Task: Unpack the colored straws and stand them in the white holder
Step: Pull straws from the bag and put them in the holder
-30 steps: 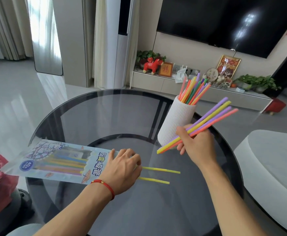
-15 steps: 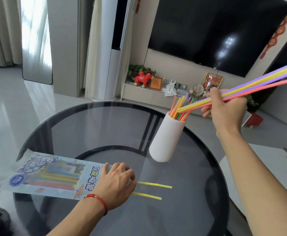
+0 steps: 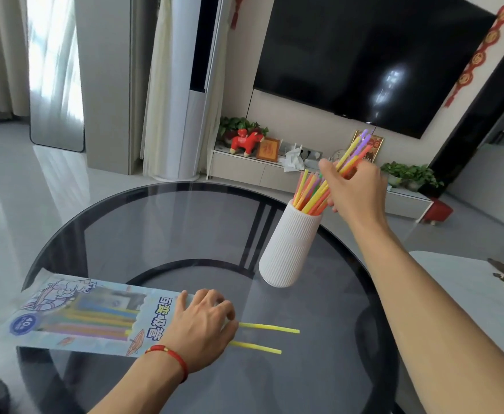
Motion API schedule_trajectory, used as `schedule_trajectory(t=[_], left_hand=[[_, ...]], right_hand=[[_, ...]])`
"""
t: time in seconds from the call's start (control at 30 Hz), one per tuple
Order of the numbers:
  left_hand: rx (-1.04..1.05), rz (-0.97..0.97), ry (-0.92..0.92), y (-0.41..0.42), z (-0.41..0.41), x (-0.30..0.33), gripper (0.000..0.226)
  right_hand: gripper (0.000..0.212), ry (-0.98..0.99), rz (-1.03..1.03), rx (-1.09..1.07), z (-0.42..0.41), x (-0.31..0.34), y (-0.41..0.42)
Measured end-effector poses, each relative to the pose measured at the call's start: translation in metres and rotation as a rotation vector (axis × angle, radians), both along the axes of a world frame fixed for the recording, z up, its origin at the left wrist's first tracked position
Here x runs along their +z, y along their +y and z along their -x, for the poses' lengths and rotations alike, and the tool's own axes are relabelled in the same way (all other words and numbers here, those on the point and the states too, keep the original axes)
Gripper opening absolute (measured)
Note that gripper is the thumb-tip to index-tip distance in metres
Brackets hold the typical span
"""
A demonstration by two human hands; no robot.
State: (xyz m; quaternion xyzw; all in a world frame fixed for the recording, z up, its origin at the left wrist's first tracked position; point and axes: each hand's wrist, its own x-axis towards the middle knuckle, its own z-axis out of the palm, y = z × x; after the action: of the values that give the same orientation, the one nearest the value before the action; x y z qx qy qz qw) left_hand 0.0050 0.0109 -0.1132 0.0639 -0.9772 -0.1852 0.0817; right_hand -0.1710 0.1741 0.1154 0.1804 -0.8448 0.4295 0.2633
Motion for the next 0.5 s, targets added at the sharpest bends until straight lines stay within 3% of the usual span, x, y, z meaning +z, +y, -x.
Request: schedule_trajectory(t=[0.1, 0.2, 0.3, 0.37, 0.43, 0.5], left_hand=[[-0.001, 0.006, -0.002, 0.000, 0.000, 0.001, 0.031], [-0.004, 0.006, -0.015, 0.000, -0.001, 0.002, 0.030], [-0.004, -0.009, -0.006, 0.000, -0.002, 0.003, 0.030], [-0.006, -0.007, -0.013, 0.000, -0.002, 0.004, 0.030], [-0.006, -0.003, -0.018, 0.000, -0.002, 0.005, 0.030], [-0.005, -0.003, -0.013, 0.001, -0.002, 0.006, 0.029]], right_hand=[[0.033, 0.060, -0.021, 0.014, 0.002, 0.002, 0.002], [0.030, -0.052, -0.169, 0.079, 0.004, -0.002, 0.002], [0.037, 0.027, -0.135, 0.032, 0.005, -0.007, 0.003], [0.054, 0.154, -0.076, 0.008, 0.001, -0.008, 0.006], [0.070, 0.221, -0.183, 0.012, 0.001, -0.011, 0.007], [0.072, 0.154, -0.343, 0.061, 0.003, -0.017, 0.005]])
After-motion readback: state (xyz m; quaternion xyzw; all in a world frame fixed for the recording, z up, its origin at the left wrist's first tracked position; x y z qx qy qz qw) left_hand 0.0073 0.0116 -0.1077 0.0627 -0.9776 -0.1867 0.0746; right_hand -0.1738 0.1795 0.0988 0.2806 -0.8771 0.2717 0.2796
